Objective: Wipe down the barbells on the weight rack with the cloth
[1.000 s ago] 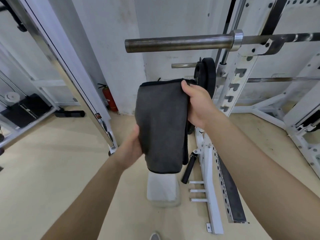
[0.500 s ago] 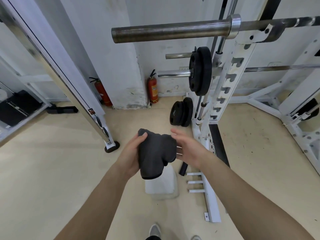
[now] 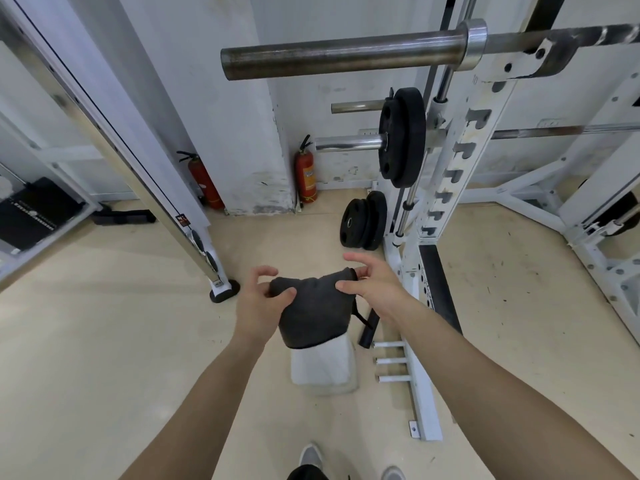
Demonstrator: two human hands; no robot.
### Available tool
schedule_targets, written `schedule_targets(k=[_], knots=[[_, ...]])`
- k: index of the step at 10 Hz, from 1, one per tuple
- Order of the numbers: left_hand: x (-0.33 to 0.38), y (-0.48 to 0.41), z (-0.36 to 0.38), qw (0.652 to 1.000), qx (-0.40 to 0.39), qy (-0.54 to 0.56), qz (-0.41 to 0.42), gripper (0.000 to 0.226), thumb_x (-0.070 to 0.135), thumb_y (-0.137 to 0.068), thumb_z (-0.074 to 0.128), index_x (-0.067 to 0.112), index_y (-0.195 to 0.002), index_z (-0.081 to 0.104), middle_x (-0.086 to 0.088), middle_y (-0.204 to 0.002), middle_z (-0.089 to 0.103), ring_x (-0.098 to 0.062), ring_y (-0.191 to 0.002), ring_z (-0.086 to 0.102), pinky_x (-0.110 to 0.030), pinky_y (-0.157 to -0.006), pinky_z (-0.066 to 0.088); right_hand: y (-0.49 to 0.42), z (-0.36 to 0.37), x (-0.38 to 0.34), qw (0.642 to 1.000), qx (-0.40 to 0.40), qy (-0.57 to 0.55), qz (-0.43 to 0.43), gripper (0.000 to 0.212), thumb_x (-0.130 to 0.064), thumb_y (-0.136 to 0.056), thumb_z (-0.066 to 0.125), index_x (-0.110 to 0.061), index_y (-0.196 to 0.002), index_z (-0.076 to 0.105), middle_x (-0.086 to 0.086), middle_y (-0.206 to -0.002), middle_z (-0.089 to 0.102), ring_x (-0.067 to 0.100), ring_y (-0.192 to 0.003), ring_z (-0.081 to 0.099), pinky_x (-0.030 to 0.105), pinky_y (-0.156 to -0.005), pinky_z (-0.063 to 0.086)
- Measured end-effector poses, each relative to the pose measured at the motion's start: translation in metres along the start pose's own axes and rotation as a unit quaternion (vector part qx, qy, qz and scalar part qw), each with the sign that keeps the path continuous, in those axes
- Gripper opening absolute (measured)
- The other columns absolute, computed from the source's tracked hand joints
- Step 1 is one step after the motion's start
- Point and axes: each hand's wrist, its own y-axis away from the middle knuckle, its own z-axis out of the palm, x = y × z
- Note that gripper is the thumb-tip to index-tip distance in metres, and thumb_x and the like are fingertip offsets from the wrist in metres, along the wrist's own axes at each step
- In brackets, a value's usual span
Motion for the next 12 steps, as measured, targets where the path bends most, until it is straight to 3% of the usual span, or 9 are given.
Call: schedule_targets(k=[1, 3, 4, 5, 7, 9, 10, 11, 12], knots=[[-0.015, -0.010, -0.001, 0.983, -0.095, -0.157, 0.020, 0.059, 0.008, -0.081, 0.078, 0.028, -0.132, 0.056, 0.001, -0.115, 0.065, -0.022, -0.109, 0.063, -0.037, -0.095, 0.055, -0.007, -0.006, -0.002, 0.978, -0.077, 0.194, 0.013, 0.070, -0.007, -0.073, 0.088, -0.020, -0.135, 0.061, 0.001, -0.121, 0.060, 0.019, -0.118, 0.058, 0.029, -0.098, 0.050], [-0.045, -0.027, 0.015, 0.892, -0.072, -0.429, 0.121, 0.026, 0.018, -0.074, 0.072, 0.022, -0.098, 0.065, -0.002, -0.102, 0.053, -0.025, -0.092, 0.057, -0.035, -0.069, 0.049, -0.021, 0.014, 0.030, 0.862, -0.069, 0.500, -0.051, 0.021, -0.025, -0.071, 0.078, -0.022, -0.089, 0.069, -0.002, -0.105, 0.050, 0.019, -0.095, 0.053, 0.035, -0.075, 0.050], [-0.079, -0.049, 0.013, 0.920, -0.124, -0.360, 0.088, 0.023, 0.019, -0.069, 0.079, 0.022, -0.082, 0.061, 0.000, -0.118, 0.054, -0.020, -0.100, 0.053, -0.033, -0.076, 0.049, -0.036, 0.014, 0.074, 0.903, -0.114, 0.413, -0.029, 0.018, -0.025, -0.075, 0.076, -0.016, -0.086, 0.063, -0.006, -0.114, 0.052, 0.013, -0.106, 0.050, 0.030, -0.084, 0.045], [-0.123, -0.065, 0.013, 0.973, -0.154, -0.162, -0.057, 0.019, 0.015, -0.081, 0.076, 0.015, -0.095, 0.062, 0.000, -0.098, 0.069, -0.018, -0.089, 0.065, -0.027, -0.070, 0.050, -0.054, 0.013, 0.122, 0.968, -0.102, 0.215, 0.084, 0.016, -0.023, -0.087, 0.074, -0.013, -0.090, 0.062, -0.004, -0.089, 0.064, 0.014, -0.087, 0.062, 0.026, -0.073, 0.045], [-0.273, -0.095, 0.053, 0.953, -0.067, 0.109, -0.273, 0.034, 0.022, -0.089, 0.073, 0.012, -0.121, 0.064, -0.006, -0.114, 0.074, -0.026, -0.105, 0.071, -0.040, -0.086, 0.059, -0.098, 0.037, 0.262, 0.973, -0.050, -0.024, 0.225, 0.038, -0.017, -0.089, 0.075, -0.020, -0.122, 0.058, 0.001, -0.114, 0.074, 0.018, -0.102, 0.073, 0.040, -0.081, 0.061], [-0.435, -0.138, 0.099, 0.938, -0.107, 0.063, -0.324, 0.059, -0.004, -0.087, 0.062, 0.025, -0.138, 0.051, 0.000, -0.112, 0.072, -0.020, -0.099, 0.070, -0.030, -0.074, 0.056, -0.164, 0.058, 0.428, 0.957, 0.015, -0.001, 0.289, 0.047, -0.003, -0.093, 0.064, -0.032, -0.128, 0.054, 0.007, -0.120, 0.065, 0.024, -0.102, 0.069, 0.051, -0.084, 0.061], [-0.491, -0.171, 0.120, 0.949, -0.111, 0.033, -0.293, 0.065, -0.004, -0.089, 0.063, 0.029, -0.143, 0.047, -0.002, -0.117, 0.072, -0.022, -0.108, 0.069, -0.039, -0.090, 0.058, -0.209, 0.061, 0.482, 0.960, 0.036, 0.019, 0.277, 0.056, -0.002, -0.090, 0.066, -0.032, -0.136, 0.053, 0.008, -0.123, 0.066, 0.030, -0.107, 0.068, 0.053, -0.089, 0.059], [-0.524, -0.206, 0.136, 0.960, -0.083, -0.050, -0.264, 0.078, 0.013, -0.093, 0.069, 0.025, -0.158, 0.028, -0.003, -0.148, 0.054, -0.025, -0.131, 0.056, -0.040, -0.110, 0.045, -0.256, 0.056, 0.515, 0.959, 0.032, 0.108, 0.260, 0.078, -0.015, -0.090, 0.071, -0.027, -0.156, 0.031, 0.007, -0.145, 0.051, 0.029, -0.128, 0.055, 0.048, -0.107, 0.048], [-0.527, -0.224, 0.132, 0.933, -0.038, -0.227, -0.277, 0.079, 0.036, -0.097, 0.061, 0.021, -0.161, 0.016, -0.002, -0.162, 0.035, -0.026, -0.144, 0.040, -0.035, -0.112, 0.036, -0.274, 0.045, 0.517, 0.890, 0.031, 0.338, 0.303, 0.082, -0.034, -0.092, 0.065, -0.014, -0.158, 0.020, 0.015, -0.155, 0.032, 0.035, -0.139, 0.037, 0.045, -0.108, 0.041]])
